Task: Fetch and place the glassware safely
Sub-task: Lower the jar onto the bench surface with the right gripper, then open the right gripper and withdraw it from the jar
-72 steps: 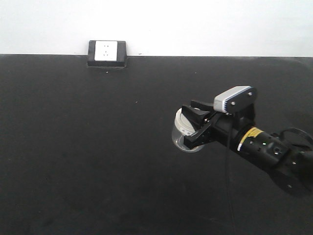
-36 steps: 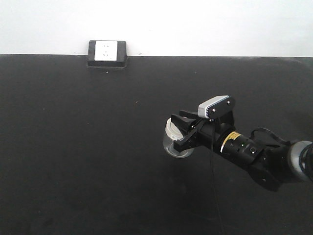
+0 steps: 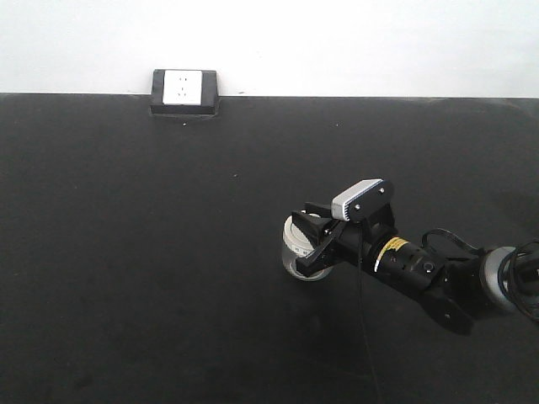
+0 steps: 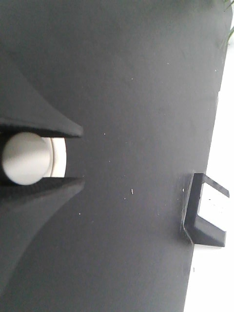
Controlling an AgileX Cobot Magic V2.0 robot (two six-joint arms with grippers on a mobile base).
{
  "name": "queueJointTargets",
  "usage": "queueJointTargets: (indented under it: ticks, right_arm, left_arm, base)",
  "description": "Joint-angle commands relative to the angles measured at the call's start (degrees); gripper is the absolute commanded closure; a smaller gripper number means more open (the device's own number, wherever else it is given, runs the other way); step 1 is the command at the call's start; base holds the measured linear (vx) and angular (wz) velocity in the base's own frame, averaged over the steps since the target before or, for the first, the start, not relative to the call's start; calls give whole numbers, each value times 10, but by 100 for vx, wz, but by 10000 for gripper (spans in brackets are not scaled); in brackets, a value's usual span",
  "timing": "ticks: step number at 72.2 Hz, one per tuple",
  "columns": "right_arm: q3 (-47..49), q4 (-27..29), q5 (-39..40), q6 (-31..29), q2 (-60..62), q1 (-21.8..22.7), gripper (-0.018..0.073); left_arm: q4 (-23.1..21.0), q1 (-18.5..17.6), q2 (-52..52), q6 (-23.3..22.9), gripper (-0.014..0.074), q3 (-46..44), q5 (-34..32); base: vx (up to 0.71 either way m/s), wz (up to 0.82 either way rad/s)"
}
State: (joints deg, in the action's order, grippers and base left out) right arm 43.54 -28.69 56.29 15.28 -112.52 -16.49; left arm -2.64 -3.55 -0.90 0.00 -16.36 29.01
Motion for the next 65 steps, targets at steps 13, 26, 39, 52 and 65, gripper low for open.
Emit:
queueJointTargets:
  ticks: [13, 26, 39, 52, 65]
  right_arm:
    - [14, -21, 47, -13, 25, 1, 447]
    - [14, -24, 52, -13, 25, 1, 330]
    - [11, -25, 53, -3, 45, 1, 214]
    - [11, -25, -2, 60, 122, 1, 170]
    - [11, -22, -76, 110, 228, 3, 170]
  left_arm:
    - [-5, -2, 6, -6, 603, -15, -43]
    - [-5, -2, 6, -6, 603, -15, -43]
    - [-5, -2, 6, -6, 603, -15, -43]
    - [-5, -2, 6, -6, 603, -15, -43]
    - [-5, -2, 6, -6, 603, -15, -43]
  base:
    - [0, 0]
    - [0, 0]
    - [0, 0]
    - [0, 0]
    - [0, 0]
